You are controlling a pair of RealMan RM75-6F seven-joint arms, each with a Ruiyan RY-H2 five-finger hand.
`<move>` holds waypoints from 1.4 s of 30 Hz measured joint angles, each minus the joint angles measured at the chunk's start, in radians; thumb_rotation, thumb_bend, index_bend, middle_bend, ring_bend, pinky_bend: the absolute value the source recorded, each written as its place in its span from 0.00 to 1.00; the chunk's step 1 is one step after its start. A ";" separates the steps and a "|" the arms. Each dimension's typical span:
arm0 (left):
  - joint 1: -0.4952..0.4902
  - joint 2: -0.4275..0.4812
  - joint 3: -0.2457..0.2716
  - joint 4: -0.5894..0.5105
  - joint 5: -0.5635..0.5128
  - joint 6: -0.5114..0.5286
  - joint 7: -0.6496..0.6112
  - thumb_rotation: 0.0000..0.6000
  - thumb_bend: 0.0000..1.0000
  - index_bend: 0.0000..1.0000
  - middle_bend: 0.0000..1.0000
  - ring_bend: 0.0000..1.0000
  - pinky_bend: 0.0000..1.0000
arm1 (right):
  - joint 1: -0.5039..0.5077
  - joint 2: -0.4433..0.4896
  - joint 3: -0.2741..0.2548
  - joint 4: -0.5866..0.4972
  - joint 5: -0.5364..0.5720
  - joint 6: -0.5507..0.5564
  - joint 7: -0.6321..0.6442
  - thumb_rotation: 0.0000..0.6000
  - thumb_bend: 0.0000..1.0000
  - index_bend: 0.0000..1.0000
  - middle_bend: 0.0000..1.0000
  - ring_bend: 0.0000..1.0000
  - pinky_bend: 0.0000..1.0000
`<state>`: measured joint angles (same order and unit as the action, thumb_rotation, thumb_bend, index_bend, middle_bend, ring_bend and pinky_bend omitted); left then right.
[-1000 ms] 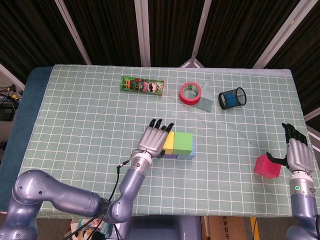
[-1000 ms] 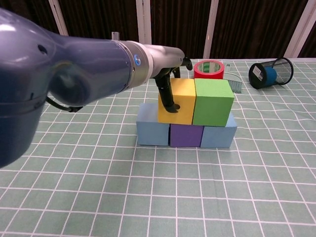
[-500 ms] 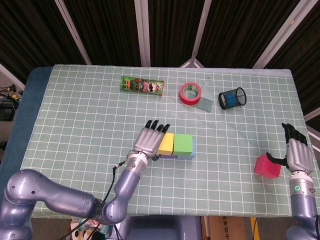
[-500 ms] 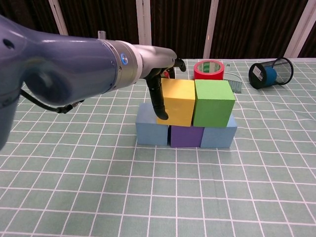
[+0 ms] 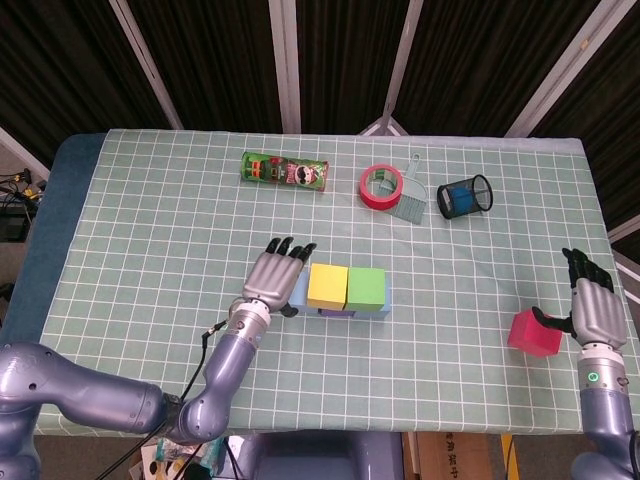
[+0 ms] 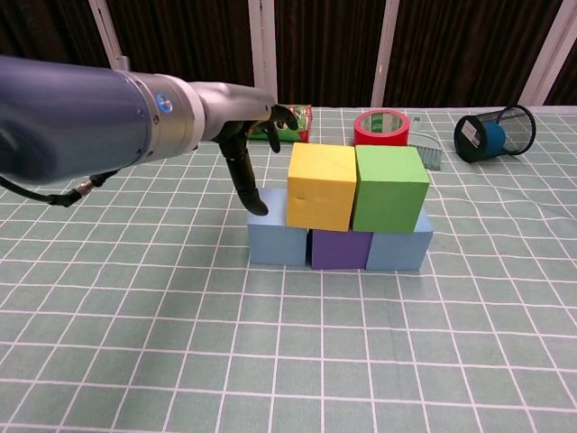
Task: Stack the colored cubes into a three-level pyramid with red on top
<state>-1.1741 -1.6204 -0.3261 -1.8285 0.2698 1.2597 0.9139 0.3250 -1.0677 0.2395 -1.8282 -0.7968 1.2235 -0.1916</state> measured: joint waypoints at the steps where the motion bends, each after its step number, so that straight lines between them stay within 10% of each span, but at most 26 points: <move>1: 0.004 0.003 0.005 0.004 0.000 -0.007 -0.005 1.00 0.13 0.00 0.18 0.00 0.00 | 0.000 -0.001 -0.001 0.001 0.000 0.000 -0.002 1.00 0.27 0.00 0.02 0.00 0.00; 42: 0.026 -0.039 0.076 0.163 0.067 -0.227 -0.172 1.00 0.13 0.00 0.22 0.00 0.00 | 0.000 -0.010 -0.004 0.008 0.002 0.004 -0.016 1.00 0.27 0.00 0.02 0.00 0.00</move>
<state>-1.1484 -1.6596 -0.2497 -1.6656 0.3368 1.0326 0.7423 0.3250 -1.0774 0.2360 -1.8202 -0.7947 1.2279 -0.2079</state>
